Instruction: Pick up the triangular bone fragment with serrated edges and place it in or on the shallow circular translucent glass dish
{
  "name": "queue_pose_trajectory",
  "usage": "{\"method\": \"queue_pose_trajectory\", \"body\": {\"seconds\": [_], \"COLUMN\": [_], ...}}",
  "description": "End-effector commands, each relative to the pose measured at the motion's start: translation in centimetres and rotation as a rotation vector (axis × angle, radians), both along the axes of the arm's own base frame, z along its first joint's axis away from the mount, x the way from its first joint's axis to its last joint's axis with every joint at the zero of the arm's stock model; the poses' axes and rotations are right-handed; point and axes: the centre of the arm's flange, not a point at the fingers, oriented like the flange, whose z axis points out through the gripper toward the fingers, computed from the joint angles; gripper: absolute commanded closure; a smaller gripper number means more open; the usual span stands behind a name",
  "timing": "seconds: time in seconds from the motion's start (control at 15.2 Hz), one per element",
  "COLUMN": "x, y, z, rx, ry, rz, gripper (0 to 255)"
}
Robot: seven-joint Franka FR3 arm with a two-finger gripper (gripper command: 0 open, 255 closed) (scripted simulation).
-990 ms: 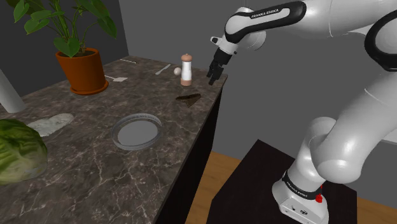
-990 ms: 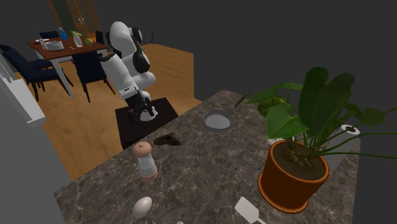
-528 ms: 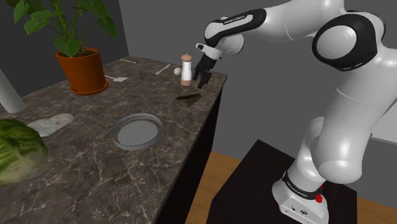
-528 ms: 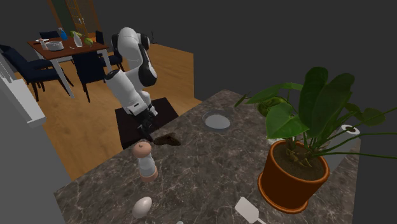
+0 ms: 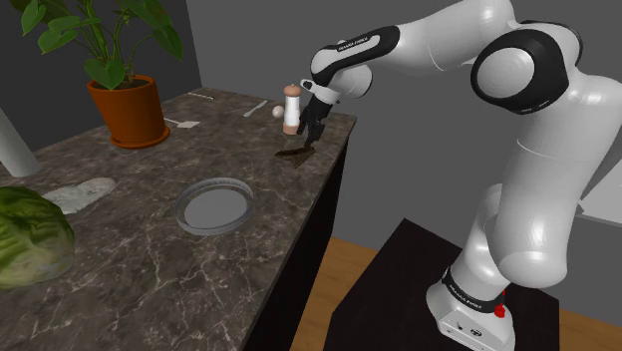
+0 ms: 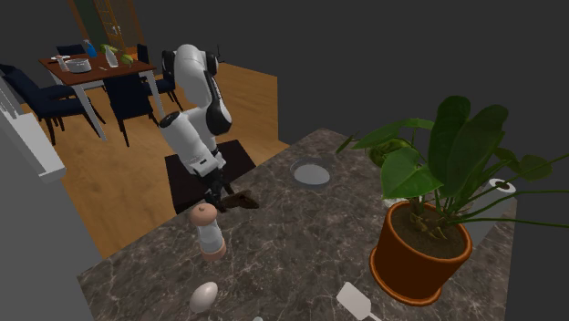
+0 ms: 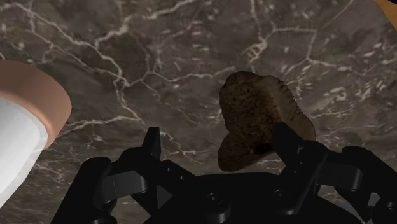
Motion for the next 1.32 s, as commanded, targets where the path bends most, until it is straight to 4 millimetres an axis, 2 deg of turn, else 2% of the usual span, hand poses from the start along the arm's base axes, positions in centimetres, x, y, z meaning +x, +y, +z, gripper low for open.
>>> {"method": "queue_pose_trajectory", "body": {"seconds": [0.0,0.33,0.4,0.99,1.06,1.25], "x": [0.1,0.1,0.1,0.1,0.1,0.0], "y": [0.0,0.0,0.0,0.0,0.0,5.2], "z": [-0.2,-0.2,-0.2,-0.2,-0.2,1.9], "rx": [0.000,0.000,0.000,0.000,0.000,-0.297], "ry": [0.000,0.000,0.000,0.000,0.000,0.086], "rz": [0.000,0.000,0.000,0.000,0.000,0.578], "gripper": [0,0,255,255,0,0]}}
